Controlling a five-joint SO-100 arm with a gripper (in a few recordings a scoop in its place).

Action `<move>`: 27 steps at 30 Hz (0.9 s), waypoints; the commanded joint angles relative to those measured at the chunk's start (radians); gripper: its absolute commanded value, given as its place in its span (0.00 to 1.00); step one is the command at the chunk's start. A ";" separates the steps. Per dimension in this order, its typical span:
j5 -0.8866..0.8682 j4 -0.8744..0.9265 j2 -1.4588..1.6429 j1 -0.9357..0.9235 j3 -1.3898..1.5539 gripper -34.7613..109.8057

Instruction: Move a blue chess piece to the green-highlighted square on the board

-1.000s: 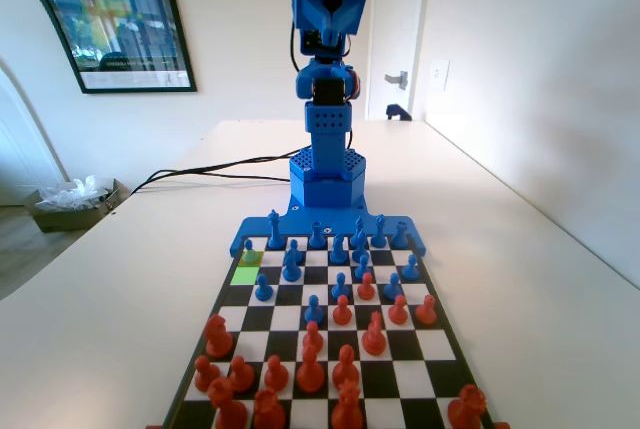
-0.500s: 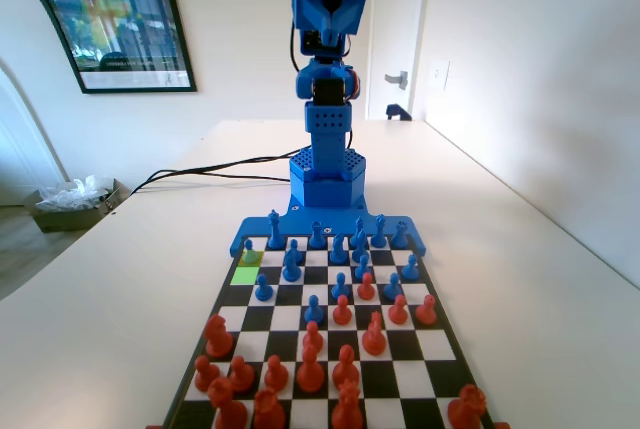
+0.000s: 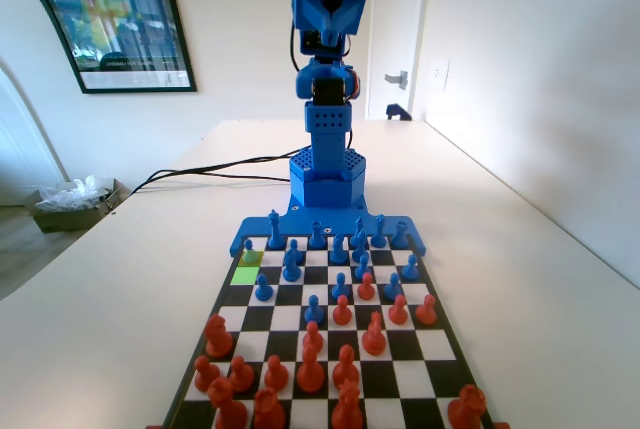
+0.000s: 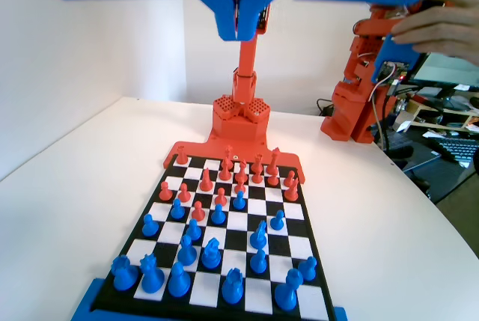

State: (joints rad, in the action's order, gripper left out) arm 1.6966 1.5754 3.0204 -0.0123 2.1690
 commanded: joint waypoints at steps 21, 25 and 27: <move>-0.367 0.002 -0.681 -0.140 -0.413 0.25; -0.354 0.002 -0.848 -0.190 -0.446 0.25; -0.321 0.026 -0.934 -0.206 -0.482 0.25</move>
State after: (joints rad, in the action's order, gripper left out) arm 1.3376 1.5877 2.1905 -0.1871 1.7886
